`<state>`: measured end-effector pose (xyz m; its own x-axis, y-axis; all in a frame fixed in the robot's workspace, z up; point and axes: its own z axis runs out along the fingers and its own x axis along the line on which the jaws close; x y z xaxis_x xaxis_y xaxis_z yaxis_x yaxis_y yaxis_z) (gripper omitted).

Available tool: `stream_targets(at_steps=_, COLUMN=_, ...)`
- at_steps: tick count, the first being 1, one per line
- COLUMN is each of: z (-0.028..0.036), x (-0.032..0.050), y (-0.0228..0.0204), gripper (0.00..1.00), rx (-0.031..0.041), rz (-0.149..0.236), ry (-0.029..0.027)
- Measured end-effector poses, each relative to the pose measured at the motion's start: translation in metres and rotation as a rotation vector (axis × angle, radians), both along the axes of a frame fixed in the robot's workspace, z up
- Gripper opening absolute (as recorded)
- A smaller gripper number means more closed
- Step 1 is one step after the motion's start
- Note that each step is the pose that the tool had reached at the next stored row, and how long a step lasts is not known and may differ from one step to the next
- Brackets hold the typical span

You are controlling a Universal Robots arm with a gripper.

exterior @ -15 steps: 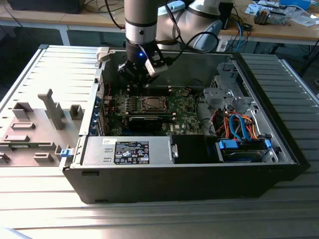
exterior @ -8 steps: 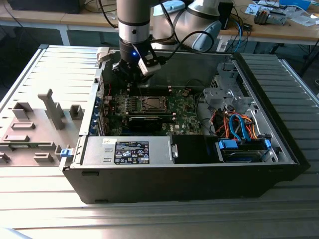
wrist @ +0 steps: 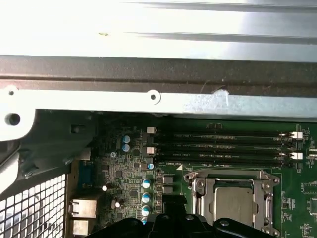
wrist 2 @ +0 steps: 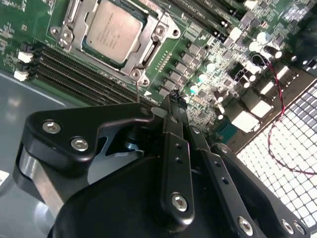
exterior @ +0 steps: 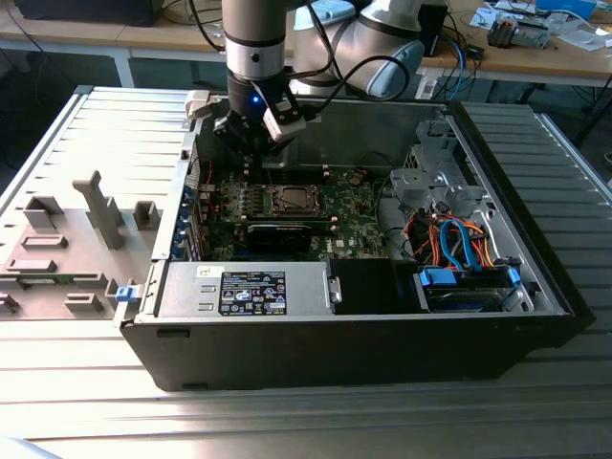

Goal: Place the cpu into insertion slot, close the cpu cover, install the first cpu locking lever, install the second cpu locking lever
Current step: 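Install the first cpu locking lever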

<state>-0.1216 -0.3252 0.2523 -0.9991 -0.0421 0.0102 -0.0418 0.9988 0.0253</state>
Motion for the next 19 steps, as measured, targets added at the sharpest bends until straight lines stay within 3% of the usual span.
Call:
stream_targets(at_steps=3, z=0.0019, x=0.0000, y=0.0006, gripper=0.11, rx=0.0002, rz=0.000, ry=-0.0001)
stream_targets(at_steps=8, z=0.0104, x=0.0000, y=0.0016, gripper=0.11, rx=0.0002, rz=0.000, ry=-0.0001)
stream_targets(at_steps=16, z=0.0109, x=-0.0049, y=0.0026, gripper=0.11, rx=0.0028, rz=0.000, ry=-0.0002)
stream_targets(at_steps=19, z=0.0110, x=-0.0062, y=0.0056, gripper=0.11, rx=0.0030, rz=0.000, ry=0.0000)
